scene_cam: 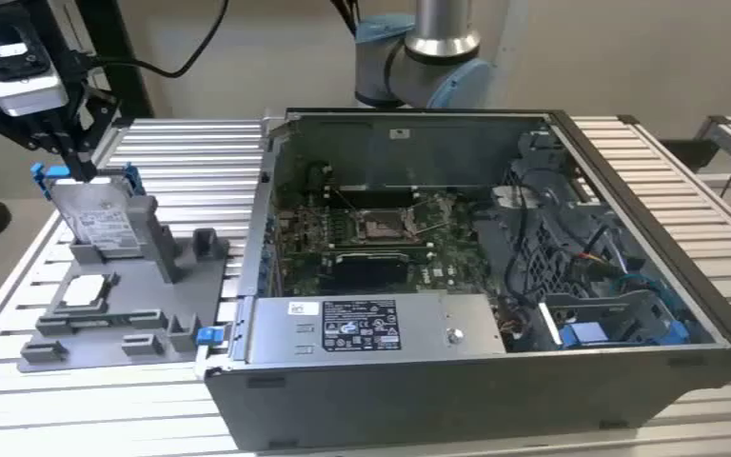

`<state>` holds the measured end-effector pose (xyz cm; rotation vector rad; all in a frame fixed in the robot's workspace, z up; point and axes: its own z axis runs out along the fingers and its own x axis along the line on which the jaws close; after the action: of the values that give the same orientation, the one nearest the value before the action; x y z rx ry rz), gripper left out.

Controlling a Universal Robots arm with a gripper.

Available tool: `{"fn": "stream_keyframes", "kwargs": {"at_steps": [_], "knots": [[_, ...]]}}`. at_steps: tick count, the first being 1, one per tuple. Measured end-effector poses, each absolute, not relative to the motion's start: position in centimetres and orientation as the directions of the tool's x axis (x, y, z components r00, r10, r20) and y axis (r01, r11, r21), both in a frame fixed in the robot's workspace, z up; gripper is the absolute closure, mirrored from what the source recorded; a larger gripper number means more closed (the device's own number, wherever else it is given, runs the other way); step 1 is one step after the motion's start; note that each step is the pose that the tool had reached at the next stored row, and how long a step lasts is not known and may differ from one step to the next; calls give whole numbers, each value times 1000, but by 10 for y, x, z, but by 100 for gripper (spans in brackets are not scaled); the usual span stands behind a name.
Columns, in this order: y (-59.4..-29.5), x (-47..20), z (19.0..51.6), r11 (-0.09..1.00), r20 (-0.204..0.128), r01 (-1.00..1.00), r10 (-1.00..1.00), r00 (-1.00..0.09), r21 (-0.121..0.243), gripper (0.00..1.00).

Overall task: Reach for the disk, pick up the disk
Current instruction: 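Reach for the disk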

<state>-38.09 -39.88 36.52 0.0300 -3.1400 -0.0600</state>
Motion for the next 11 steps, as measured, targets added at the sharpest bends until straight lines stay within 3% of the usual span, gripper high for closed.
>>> {"fn": "stream_keyframes", "kwargs": {"at_steps": [11], "knots": [[-399,-381,365,999,1,-19,-19,-1000,38,100]]}}
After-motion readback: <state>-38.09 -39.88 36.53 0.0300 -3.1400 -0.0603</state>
